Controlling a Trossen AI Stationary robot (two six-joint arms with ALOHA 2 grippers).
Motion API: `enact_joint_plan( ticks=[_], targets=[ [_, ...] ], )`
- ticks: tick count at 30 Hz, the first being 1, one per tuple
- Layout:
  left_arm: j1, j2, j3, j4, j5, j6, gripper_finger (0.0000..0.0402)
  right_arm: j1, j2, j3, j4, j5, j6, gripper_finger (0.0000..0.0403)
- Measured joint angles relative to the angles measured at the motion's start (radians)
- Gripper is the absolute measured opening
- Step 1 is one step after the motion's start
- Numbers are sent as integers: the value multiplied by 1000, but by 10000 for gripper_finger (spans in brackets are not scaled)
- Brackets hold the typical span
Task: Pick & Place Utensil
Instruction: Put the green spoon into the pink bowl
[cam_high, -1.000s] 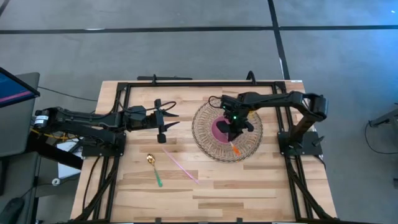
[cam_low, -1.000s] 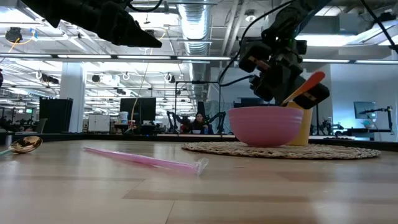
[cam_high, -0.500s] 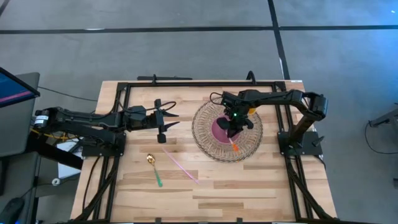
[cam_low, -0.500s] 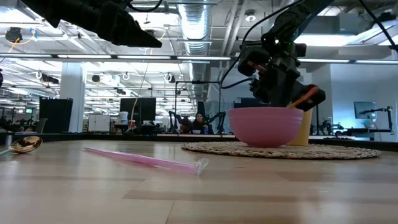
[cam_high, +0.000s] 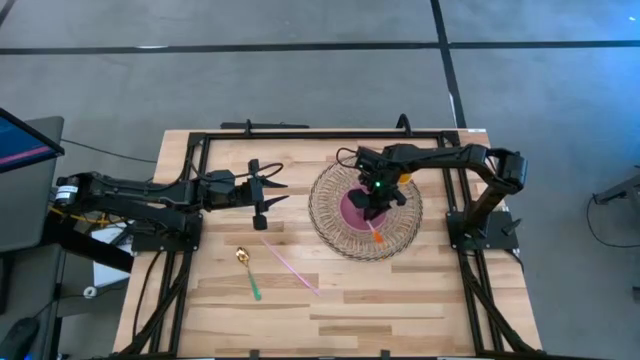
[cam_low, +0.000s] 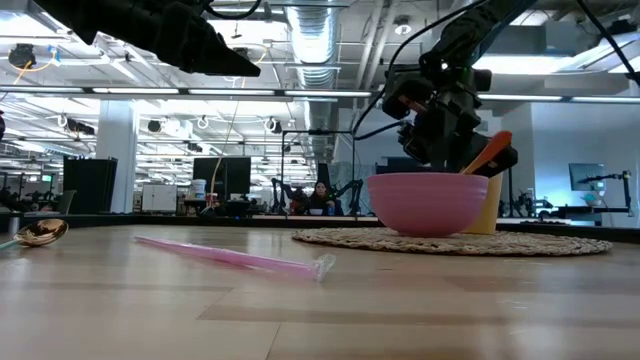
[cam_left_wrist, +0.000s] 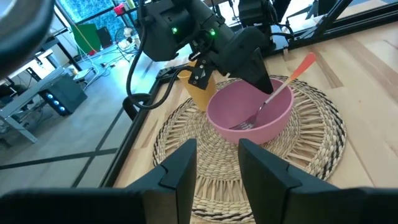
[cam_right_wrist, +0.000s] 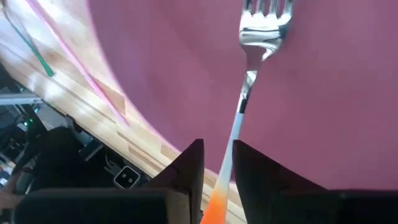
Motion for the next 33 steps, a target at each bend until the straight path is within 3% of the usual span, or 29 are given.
enact_joint_plan(
  ticks=[17,25,33],
  targets=[
    [0,0,0,-1,0,-7,120,5,-1,205,3,10,-105,72],
    [0,0,0,-1,0,-17,120,40,-28,279,-9,142,-295,72],
    [0,0,0,0,0,-218,120,44,-158,289,-27,360,-501,72]
  ],
)
